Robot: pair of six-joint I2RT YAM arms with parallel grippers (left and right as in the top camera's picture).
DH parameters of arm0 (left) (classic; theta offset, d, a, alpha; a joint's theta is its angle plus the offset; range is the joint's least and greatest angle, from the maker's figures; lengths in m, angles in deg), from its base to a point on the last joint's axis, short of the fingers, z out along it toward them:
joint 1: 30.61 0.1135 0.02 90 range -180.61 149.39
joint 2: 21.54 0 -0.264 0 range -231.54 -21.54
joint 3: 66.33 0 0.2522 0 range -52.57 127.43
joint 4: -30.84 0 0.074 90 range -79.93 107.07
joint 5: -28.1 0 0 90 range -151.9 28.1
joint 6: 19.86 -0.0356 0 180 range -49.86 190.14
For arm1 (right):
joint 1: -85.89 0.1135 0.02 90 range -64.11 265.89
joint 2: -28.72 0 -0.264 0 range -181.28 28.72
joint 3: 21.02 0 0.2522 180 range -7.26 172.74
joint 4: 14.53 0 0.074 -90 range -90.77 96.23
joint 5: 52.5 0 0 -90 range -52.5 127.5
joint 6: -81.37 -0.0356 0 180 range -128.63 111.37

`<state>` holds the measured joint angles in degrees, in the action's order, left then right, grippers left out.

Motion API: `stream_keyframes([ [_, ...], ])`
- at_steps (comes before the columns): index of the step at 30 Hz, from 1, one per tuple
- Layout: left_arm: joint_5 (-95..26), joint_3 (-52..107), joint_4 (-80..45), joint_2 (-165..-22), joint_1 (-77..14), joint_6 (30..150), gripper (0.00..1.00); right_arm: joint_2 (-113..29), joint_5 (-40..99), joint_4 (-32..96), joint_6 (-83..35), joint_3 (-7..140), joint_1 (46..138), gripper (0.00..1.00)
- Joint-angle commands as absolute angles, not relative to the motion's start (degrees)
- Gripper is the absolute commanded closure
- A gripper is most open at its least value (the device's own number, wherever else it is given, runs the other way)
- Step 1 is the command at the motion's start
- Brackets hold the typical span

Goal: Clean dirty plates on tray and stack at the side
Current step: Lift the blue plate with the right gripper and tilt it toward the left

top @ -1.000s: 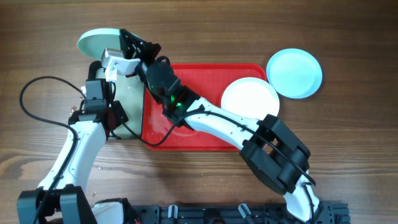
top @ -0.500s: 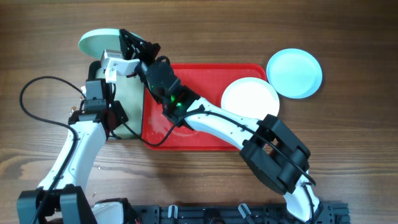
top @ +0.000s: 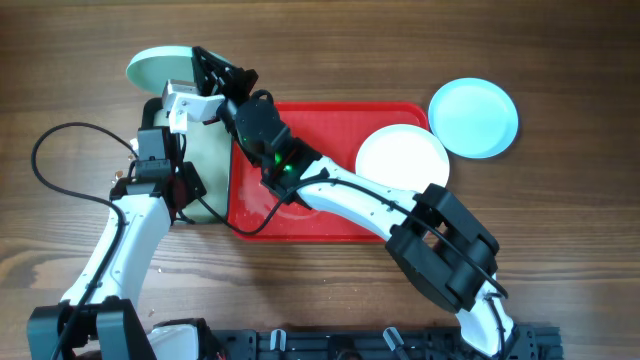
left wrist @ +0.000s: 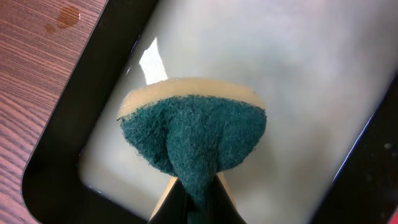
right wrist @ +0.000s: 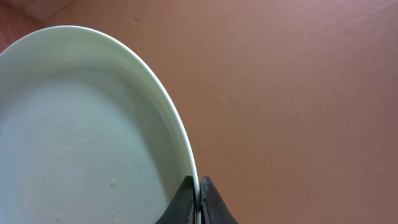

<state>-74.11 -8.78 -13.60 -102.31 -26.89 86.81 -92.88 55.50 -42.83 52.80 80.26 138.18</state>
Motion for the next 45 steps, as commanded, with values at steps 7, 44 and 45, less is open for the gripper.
stream_keyframes([
  [7, -74.8, -9.1, -13.4, -101.1, -26.6, 87.5, 0.95, -92.9, 54.5, -43.4, 52.8, 81.2, 138.1, 0.96],
  [44, -74.8, -9.1, -13.4, -101.1, -26.6, 87.5, 0.95, -91.8, 42.5, -17.9, -5.9, 81.2, 136.3, 0.96],
  [45, -74.8, -9.1, -13.4, -101.1, -26.6, 87.5, 0.95, -91.1, 39.9, -17.0, -7.5, 81.2, 135.9, 0.96],
])
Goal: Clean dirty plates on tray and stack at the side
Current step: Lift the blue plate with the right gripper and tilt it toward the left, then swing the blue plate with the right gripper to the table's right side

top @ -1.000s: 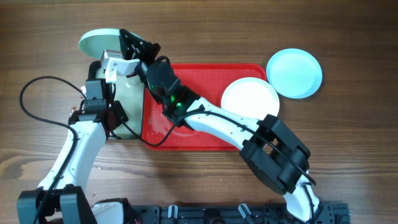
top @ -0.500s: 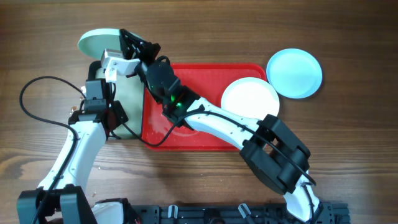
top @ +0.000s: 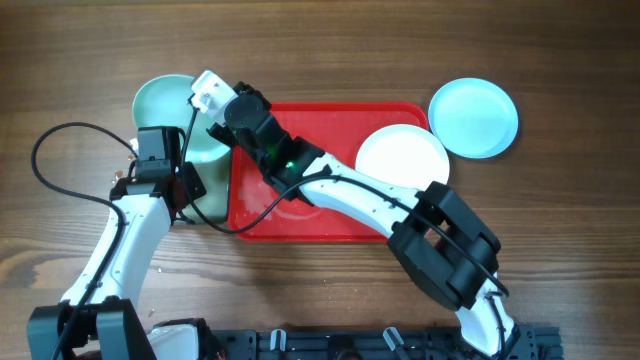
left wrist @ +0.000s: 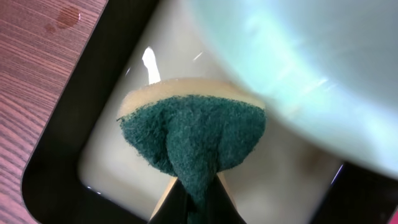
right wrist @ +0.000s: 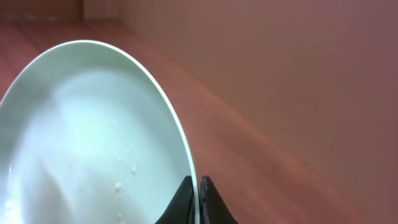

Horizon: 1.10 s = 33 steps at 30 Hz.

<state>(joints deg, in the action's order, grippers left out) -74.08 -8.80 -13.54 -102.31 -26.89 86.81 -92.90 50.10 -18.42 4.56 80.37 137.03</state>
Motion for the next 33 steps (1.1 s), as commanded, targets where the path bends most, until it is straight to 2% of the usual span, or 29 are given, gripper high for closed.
stream_keyframes([
  [1, -74.8, -9.1, -13.4, -101.1, -26.6, 87.5, 0.95, -90.4, 37.2, -16.0, -9.4, 81.2, 135.4, 0.96],
  [6, -74.8, -9.1, -13.3, -101.1, -26.6, 87.5, 0.95, -84.3, 28.1, -9.0, -20.7, 81.2, 130.3, 0.96],
  [10, -74.8, -9.1, -13.3, -101.1, -26.6, 87.5, 0.95, -79.0, 23.7, -1.2, -25.2, 81.2, 124.7, 0.96],
  [19, -74.8, -9.1, -13.3, -101.1, -26.6, 87.5, 0.95, -66.5, 21.2, 24.0, -25.4, 81.2, 106.1, 0.96],
  [25, -74.8, -9.1, -13.3, -101.1, -26.6, 87.5, 0.95, -64.8, 14.1, 36.1, -25.2, 81.2, 91.0, 0.96],
  [29, -74.1, -9.1, -13.3, -101.1, -26.6, 87.5, 0.95, -64.8, 14.6, 39.2, -23.8, 81.2, 84.8, 0.96],
  [33, -73.7, -9.1, -13.3, -101.1, -26.6, 87.5, 0.95, -64.8, 20.6, 39.7, -23.8, 81.2, 80.5, 0.96],
])
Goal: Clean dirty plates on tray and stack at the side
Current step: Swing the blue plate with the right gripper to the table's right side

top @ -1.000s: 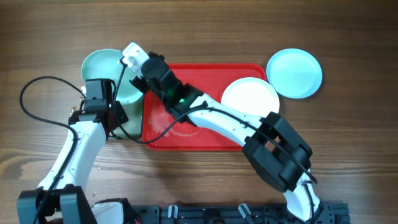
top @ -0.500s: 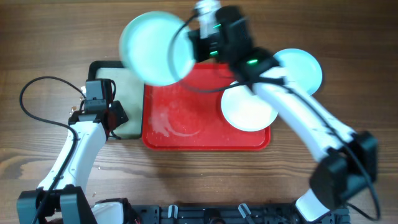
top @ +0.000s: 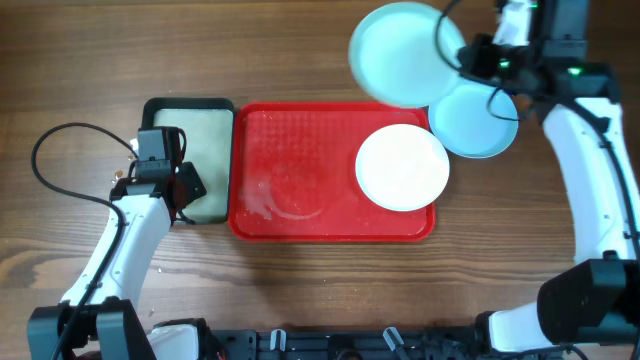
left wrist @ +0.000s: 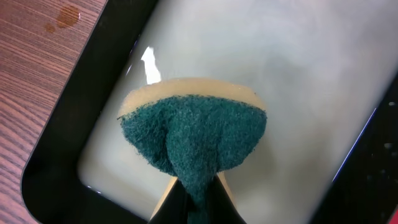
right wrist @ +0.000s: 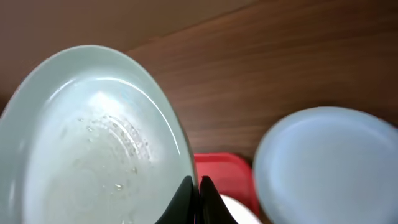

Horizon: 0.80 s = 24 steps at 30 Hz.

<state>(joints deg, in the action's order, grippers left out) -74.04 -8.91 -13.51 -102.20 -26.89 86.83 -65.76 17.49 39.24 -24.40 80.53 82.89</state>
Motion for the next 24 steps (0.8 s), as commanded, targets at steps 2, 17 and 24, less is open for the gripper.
stream_keyframes([
  [2, -73.7, -9.1, -13.0, -101.1, -26.6, 87.5, 0.95, -65.1, 24.5, 40.5, -23.8, 81.2, 78.5, 0.96],
  [17, -73.7, -9.1, -12.9, -101.1, -26.6, 87.5, 0.96, -77.0, 45.7, 43.4, -23.8, 80.4, 73.2, 0.96],
  [24, -73.7, -9.1, -12.9, -101.1, -26.6, 87.5, 0.96, -85.7, 45.7, 44.0, -23.8, 80.4, 72.7, 0.96],
])
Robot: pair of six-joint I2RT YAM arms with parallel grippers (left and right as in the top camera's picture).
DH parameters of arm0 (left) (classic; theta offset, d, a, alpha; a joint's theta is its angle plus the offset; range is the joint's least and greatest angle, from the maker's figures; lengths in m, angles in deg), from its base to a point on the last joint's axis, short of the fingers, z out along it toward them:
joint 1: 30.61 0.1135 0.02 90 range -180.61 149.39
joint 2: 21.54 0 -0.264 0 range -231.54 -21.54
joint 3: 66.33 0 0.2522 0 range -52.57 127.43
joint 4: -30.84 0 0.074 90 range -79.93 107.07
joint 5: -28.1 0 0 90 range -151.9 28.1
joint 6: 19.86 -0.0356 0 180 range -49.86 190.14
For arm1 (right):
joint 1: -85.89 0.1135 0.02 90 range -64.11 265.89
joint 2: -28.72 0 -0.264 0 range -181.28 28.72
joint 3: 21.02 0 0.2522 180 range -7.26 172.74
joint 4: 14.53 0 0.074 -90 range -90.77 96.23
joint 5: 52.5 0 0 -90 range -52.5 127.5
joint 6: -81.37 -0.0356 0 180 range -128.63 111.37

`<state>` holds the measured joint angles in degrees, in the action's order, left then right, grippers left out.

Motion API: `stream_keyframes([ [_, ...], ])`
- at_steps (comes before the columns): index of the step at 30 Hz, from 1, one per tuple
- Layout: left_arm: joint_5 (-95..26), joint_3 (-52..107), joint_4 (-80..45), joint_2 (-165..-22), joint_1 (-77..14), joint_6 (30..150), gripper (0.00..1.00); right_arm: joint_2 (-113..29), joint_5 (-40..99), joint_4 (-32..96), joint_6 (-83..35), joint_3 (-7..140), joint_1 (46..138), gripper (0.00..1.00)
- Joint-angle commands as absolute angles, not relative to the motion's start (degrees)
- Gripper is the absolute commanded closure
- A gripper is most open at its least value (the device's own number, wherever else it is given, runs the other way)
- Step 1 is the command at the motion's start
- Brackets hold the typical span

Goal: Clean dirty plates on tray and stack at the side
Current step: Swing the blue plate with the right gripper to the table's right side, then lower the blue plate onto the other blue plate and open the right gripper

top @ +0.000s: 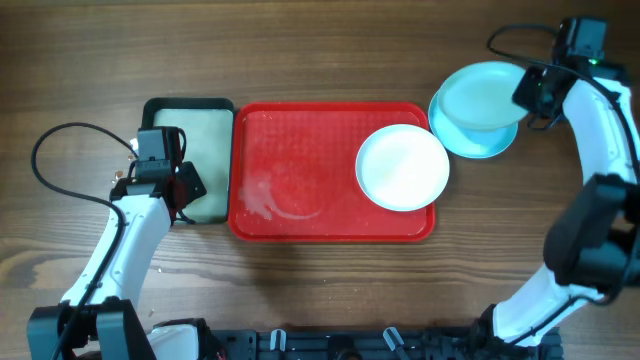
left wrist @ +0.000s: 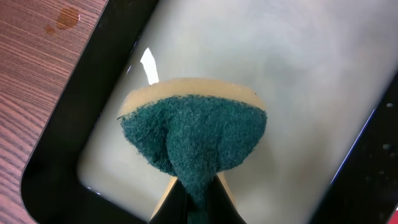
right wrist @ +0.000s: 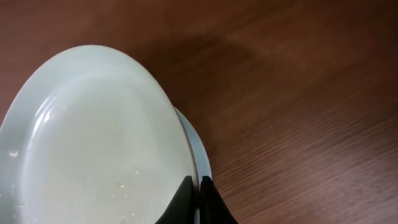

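A pale green plate (top: 482, 96) hangs just over a light blue plate (top: 470, 143) on the table right of the red tray (top: 300, 190). My right gripper (right wrist: 199, 184) is shut on the green plate's (right wrist: 93, 143) rim; a sliver of the blue plate (right wrist: 198, 155) shows beneath it. A white plate (top: 402, 167) lies on the tray's right side. My left gripper (left wrist: 193, 193) is shut on a green-and-tan sponge (left wrist: 193, 140), held over the black basin (top: 188, 160) of cloudy water.
The black basin (left wrist: 56, 149) sits against the tray's left edge. Wet smears mark the tray's left half. A black cable loops on the table at the far left (top: 45, 170). A rack edge runs along the bottom (top: 380, 345).
My right gripper has carried the green plate from above the tray's top right corner to directly over the light blue plate. The left gripper and sponge have not moved.
My right gripper held the green plate at the basin on the left, first tilted beyond it, then over the water by the sponge. Later it held the plate high at the right, and now it holds it low over the blue plate. The left gripper kept the sponge still throughout.
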<state>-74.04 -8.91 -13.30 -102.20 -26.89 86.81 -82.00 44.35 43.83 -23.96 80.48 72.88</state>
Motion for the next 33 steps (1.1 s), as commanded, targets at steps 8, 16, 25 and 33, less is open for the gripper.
stream_keyframes([
  [8, -73.7, -9.1, -12.9, -101.1, -26.6, 87.5, 0.96, -88.2, 45.7, 44.8, -23.6, 80.4, 72.7, 0.96],
  [16, -73.7, -9.1, -12.9, -101.1, -26.6, 87.5, 0.96, -87.6, 39.8, 47.8, -19.1, 81.3, 73.1, 0.44],
  [25, -73.7, -9.1, -12.7, -101.1, -26.6, 87.5, 0.96, -82.8, 35.0, 60.1, -15.9, 90.7, 77.9, 0.37],
  [33, -73.3, -9.1, -12.7, -101.1, -26.6, 87.5, 0.96, -82.4, 34.2, 68.4, -15.7, 90.7, 82.3, 0.35],
])
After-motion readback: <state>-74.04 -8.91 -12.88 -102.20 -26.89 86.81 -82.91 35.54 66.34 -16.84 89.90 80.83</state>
